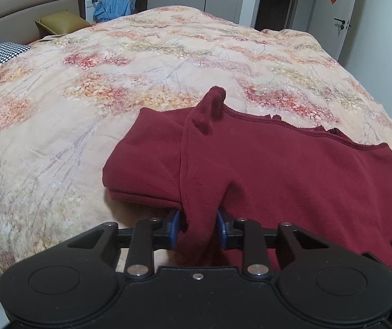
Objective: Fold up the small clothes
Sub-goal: 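Grasp the shirt's hem end with both tools and lift it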
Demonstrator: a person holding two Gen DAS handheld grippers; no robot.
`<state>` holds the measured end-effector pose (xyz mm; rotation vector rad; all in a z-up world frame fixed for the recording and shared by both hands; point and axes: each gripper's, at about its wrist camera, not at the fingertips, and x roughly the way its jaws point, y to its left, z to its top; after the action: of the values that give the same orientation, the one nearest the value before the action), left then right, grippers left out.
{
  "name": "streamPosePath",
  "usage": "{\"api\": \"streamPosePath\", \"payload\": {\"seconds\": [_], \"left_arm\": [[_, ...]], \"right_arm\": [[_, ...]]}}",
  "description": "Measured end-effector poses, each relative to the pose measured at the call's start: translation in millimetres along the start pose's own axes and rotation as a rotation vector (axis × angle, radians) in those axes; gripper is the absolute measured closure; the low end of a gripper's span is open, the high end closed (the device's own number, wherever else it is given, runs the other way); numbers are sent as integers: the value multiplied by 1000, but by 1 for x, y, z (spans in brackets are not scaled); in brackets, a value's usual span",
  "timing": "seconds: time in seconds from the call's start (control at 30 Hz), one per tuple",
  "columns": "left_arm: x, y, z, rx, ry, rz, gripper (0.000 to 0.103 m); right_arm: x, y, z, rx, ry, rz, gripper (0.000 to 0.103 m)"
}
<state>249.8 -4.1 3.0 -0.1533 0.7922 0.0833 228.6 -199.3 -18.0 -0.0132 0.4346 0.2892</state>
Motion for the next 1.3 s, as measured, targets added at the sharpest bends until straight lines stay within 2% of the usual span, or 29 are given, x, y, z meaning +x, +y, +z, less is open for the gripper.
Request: {"api": "streamPosePath", "payload": {"seconds": [0.2, 0.33, 0.47, 0.57, 0.67, 0.77, 0.83, 0.9, 0.97, 1.0, 1.1, 1.23, 1.3], "left_arm": [[-7, -17, 6, 64, -51, 16, 90], [-12, -35, 14, 133, -82, 15, 92], [-23, -63, 27, 192, -134, -30, 92], [-35, -98, 35, 253, -196, -107, 92], [-44, -147, 30, 347, -234, -220, 93], [-47, -192, 12, 443, -211, -362, 92], [-44, -217, -5, 521, -161, -457, 90], [-41, -233, -20, 562, -98, -551, 82], [-40, -241, -32, 560, -49, -607, 77], [-41, -242, -36, 553, -42, -613, 67], [-42, -232, -36, 512, -51, -602, 45], [-41, -208, -16, 404, -45, -596, 29], [-43, -190, -4, 327, -50, -590, 18]], "right_arm": [[-31, -8, -1, -38, -56, -33, 0], [-49, -20, -5, -26, -75, -56, 0], [-59, -34, -8, -13, -90, -88, 0], [-69, -47, -12, 13, -95, -110, 0], [-81, -59, -20, 34, -90, -156, 0], [-94, -73, -29, 59, -71, -221, 0], [-102, -83, -37, 80, -52, -265, 0], [-109, -93, -44, 104, -31, -305, 0], [-114, -102, -51, 126, -11, -335, 0], [-116, -105, -53, 135, -3, -346, 0], [-120, -110, -59, 150, 7, -359, 0], [-116, -110, -58, 154, 2, -348, 0], [-111, -108, -56, 152, 0, -335, 0]]}}
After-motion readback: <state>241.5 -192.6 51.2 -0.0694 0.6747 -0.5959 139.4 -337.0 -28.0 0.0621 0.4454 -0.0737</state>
